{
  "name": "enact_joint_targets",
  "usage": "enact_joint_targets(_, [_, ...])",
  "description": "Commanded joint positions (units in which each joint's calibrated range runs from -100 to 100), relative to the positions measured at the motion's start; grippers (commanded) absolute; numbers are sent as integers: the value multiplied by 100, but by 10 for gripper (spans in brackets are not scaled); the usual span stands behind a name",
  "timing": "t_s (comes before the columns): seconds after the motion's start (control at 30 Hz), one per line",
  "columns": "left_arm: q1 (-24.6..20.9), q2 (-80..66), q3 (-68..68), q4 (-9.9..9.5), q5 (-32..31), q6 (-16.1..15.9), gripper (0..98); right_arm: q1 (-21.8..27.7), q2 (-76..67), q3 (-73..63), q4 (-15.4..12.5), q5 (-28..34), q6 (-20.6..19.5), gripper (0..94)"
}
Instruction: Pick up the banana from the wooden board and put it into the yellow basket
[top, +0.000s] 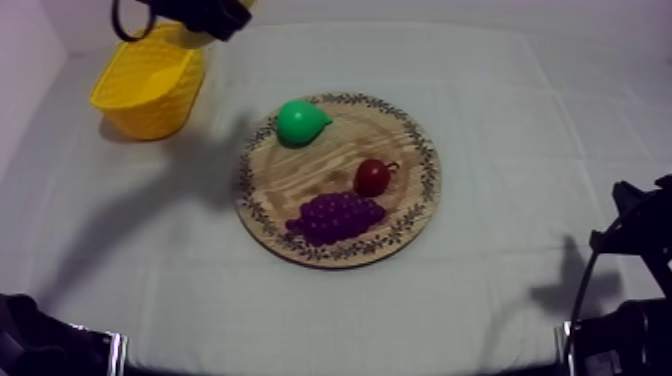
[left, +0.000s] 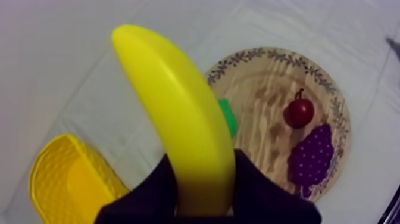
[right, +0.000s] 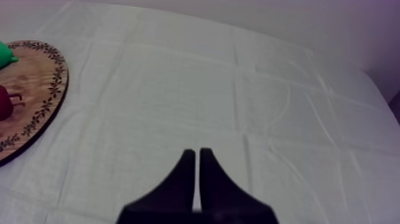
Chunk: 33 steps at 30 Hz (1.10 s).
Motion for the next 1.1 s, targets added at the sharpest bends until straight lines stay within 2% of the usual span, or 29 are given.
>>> enact_joint_targets(0.0, [-141,-262,117,4,-10,2,151,2,-2,-3,2,0,3,2])
enact_joint_targets(0.17, [-527,-546,356,78,-15,-12,150,2,-2,-3,2,0,3,2])
enact_joint_targets(0.67, [-1673,-163,706,526,-652,-343,148,2,-2,-3,2,0,3,2])
enact_joint_targets(1.07, [-2217,846,514,866,-1190,-577,147,2,-2,-3,2,0,3,2])
